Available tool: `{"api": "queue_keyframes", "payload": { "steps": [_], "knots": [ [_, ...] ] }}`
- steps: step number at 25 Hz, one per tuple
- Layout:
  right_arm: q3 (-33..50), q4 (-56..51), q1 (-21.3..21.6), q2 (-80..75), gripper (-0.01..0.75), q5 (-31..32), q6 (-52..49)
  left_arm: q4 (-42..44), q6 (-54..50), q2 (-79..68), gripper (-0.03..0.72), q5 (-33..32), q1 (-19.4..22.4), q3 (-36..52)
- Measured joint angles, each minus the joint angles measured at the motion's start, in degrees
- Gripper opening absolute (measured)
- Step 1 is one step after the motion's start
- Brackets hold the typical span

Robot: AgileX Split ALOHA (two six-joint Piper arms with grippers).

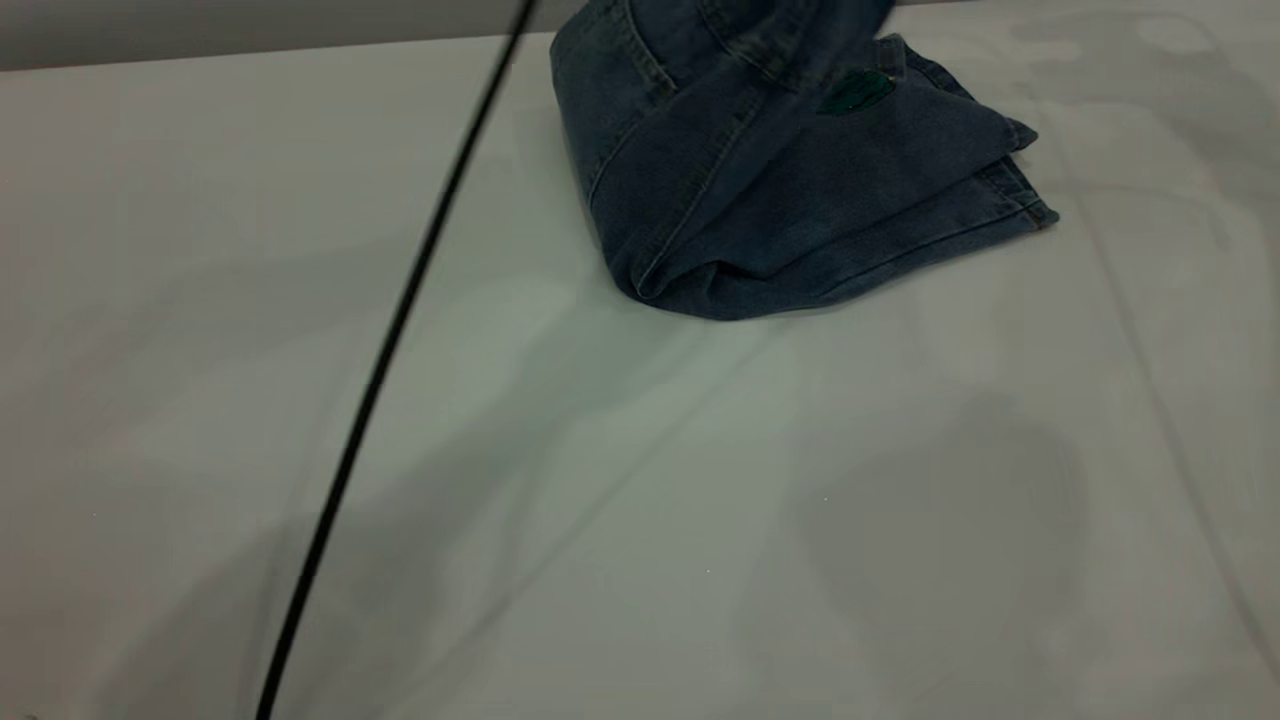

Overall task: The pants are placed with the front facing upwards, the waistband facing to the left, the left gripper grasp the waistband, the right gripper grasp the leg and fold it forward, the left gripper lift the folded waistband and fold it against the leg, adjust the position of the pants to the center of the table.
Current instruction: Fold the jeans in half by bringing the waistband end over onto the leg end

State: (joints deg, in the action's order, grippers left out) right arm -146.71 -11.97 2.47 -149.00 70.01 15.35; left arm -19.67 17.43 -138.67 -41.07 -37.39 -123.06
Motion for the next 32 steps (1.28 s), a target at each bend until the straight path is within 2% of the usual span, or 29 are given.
{"api": "queue_keyframes", "payload": {
  "steps": [5,12,14,16,18,21,25,28,32],
  "knots": [
    [0.0,-0.84,-0.12,0.0,0.431,0.0,-0.05,0.17,0.0,-6.07,0.087,2.47,-1.64,-5.5],
    [0.0,-1.73,-0.12,-0.05,0.431,-0.06,-0.05,0.08,0.0,-9.8,0.103,8.95,-3.85,-5.65],
    [0.0,-1.73,-0.12,-0.05,0.431,-0.06,-0.05,-0.01,0.0,-9.91,0.153,10.09,-3.97,-5.65],
    [0.0,-1.6,-0.07,-0.05,0.431,-0.06,-0.05,-0.01,0.05,-9.91,0.235,10.72,-3.97,-5.65],
    [0.0,-1.6,-0.07,-0.05,0.431,-0.06,-0.05,0.04,0.05,-9.91,0.352,10.66,-3.97,-5.65],
    [0.0,-1.66,-0.07,-0.05,0.431,-0.06,-0.05,0.04,0.05,-9.91,0.477,10.66,-3.97,-5.65],
    [0.0,-1.61,-0.07,-0.05,0.431,-0.06,-0.05,0.65,-0.05,-9.25,0.555,6.8,-3.81,-5.71],
    [0.0,-1.8,-0.12,-0.05,0.431,-0.06,-0.16,5.24,-2.03,-7.83,0.563,1.76,-2.8,-7.45],
    [0.0,-2.23,-0.12,-0.05,0.431,-0.06,-0.16,14.67,-11.26,-7.81,0.565,-5.67,-1.38,-11.49]
  ]
}}
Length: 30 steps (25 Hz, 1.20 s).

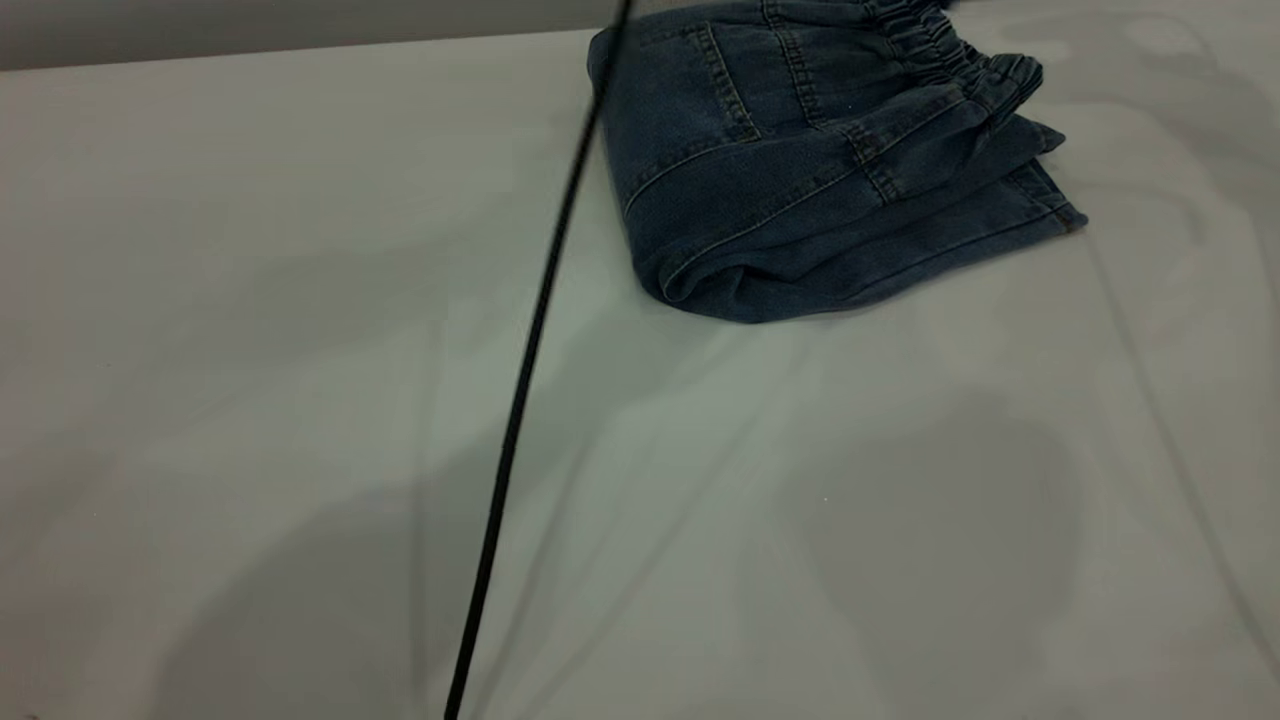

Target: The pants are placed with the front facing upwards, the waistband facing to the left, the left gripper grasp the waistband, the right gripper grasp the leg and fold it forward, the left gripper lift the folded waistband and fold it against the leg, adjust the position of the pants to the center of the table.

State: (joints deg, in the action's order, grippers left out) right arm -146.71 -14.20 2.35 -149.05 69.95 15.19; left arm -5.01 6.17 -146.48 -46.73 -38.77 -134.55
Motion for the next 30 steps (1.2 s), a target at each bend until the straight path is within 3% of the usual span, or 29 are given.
{"api": "queue_keyframes", "payload": {
  "steps": [5,10,21,30],
  "knots": [
    [0.0,-0.58,0.06,0.0,0.431,0.0,0.0,9.22,-10.55,-1.98,0.565,-3.85,0.35,-1.59],
    [0.0,-1.6,0.0,0.0,0.431,0.0,0.0,9.35,-13.99,-5.86,0.565,-1.66,0.35,-1.59],
    [0.0,-2.72,-0.07,0.0,0.431,0.0,0.05,11.71,-12.89,-10.63,0.565,-0.15,0.35,-1.59],
    [0.0,-2.57,-0.07,0.0,0.431,0.0,0.1,13.95,-4.91,-12.07,0.565,-5.51,0.24,-1.76]
  ]
}}
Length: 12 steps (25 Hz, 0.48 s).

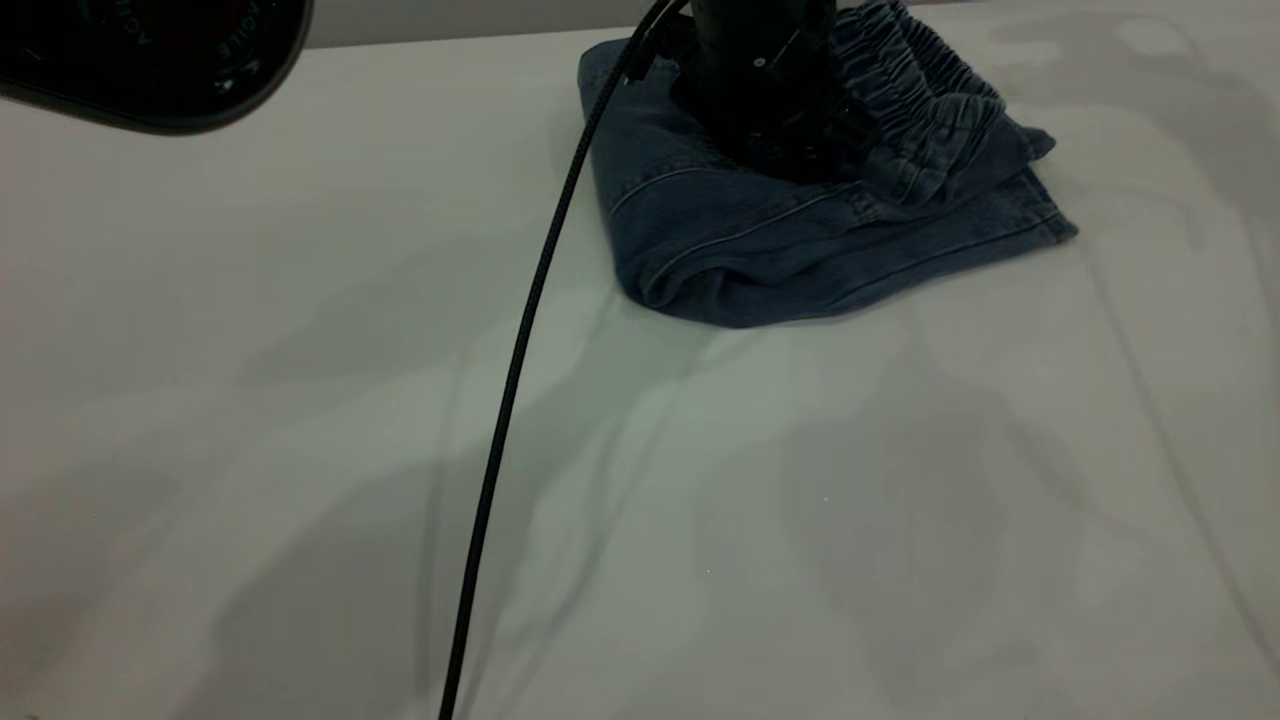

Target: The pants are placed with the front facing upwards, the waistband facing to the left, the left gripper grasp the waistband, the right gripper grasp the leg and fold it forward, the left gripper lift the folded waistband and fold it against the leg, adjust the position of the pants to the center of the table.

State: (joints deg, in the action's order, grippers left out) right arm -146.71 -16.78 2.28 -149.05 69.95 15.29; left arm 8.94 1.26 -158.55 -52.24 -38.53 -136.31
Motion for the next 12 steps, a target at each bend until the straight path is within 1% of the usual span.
{"api": "queue_keyframes", "payload": {
  "steps": [2,4,7,12],
  "knots": [
    [0.0,0.0,0.0,0.0,0.431,0.0,0.0,-0.28,2.53,0.0,0.565,-1.53,-0.3,0.0],
    [0.0,0.0,0.0,0.0,0.431,0.0,0.0,-0.72,6.15,0.06,0.565,-4.36,-0.79,0.0],
    [0.0,0.19,0.0,0.0,0.431,0.0,0.0,-0.94,11.25,0.06,0.565,-10.05,-1.85,0.0],
    [0.0,0.19,0.0,0.0,0.431,0.0,0.0,-1.09,16.32,0.06,0.565,-18.13,-3.94,0.05]
  ]
}}
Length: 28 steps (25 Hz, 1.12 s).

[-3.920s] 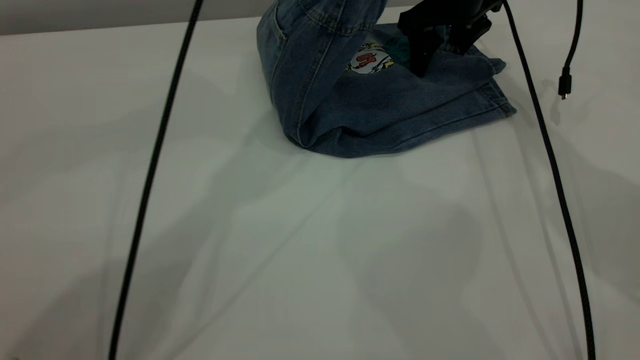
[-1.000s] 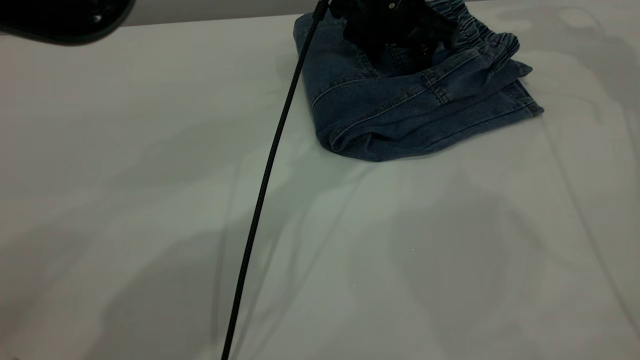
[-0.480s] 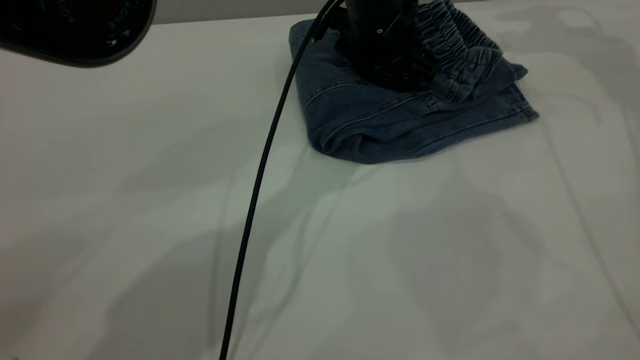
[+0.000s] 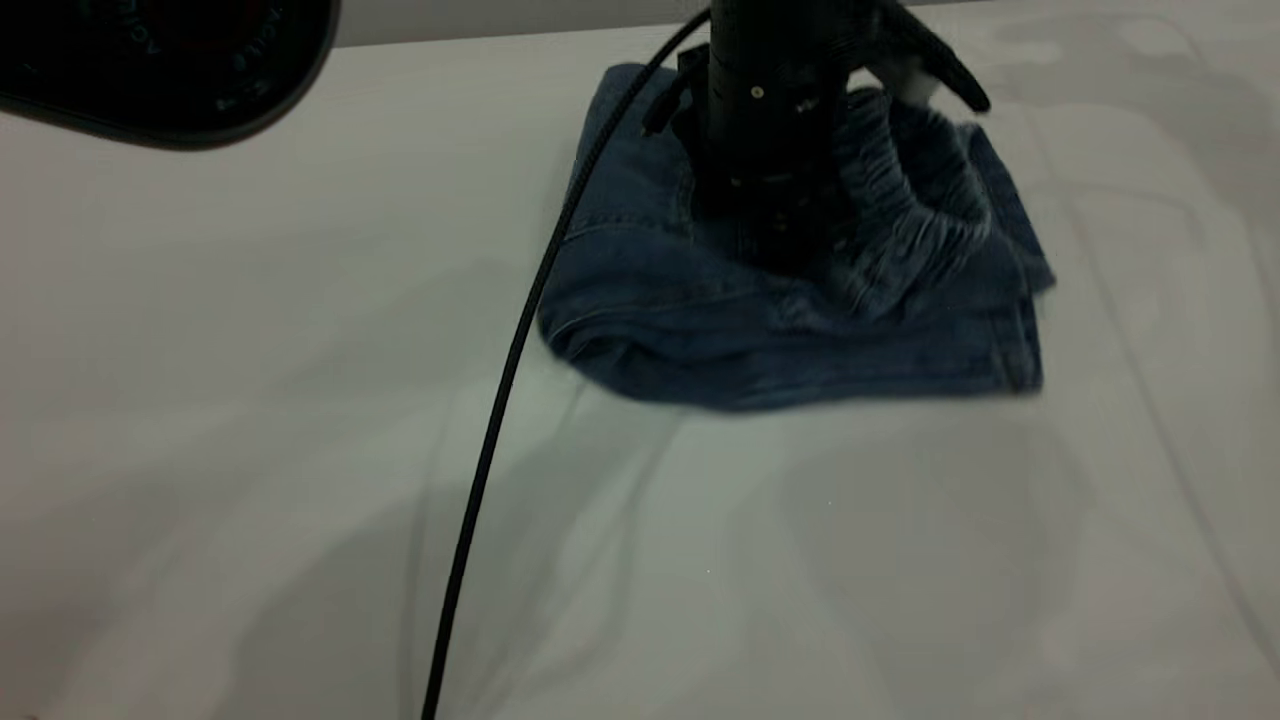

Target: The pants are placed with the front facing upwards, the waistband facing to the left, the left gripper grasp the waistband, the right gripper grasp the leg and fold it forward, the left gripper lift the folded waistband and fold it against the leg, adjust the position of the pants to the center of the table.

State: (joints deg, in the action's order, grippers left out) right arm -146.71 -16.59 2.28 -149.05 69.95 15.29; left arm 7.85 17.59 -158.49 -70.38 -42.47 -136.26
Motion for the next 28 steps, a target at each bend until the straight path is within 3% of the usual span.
{"api": "queue_keyframes", "payload": {
  "steps": [11,16,28],
  "knots": [
    [0.0,-0.05,0.0,0.0,0.431,0.0,0.06,-1.69,-2.05,0.97,0.565,-0.46,-0.19,0.16],
    [0.0,-0.05,0.0,0.0,0.431,0.0,0.06,-4.29,-7.68,4.95,0.565,-1.18,-0.19,0.45],
    [0.05,-0.13,0.0,5.56,0.431,0.05,-2.69,4.28,-11.17,18.02,0.565,0.09,-0.2,-0.45]
  ]
}}
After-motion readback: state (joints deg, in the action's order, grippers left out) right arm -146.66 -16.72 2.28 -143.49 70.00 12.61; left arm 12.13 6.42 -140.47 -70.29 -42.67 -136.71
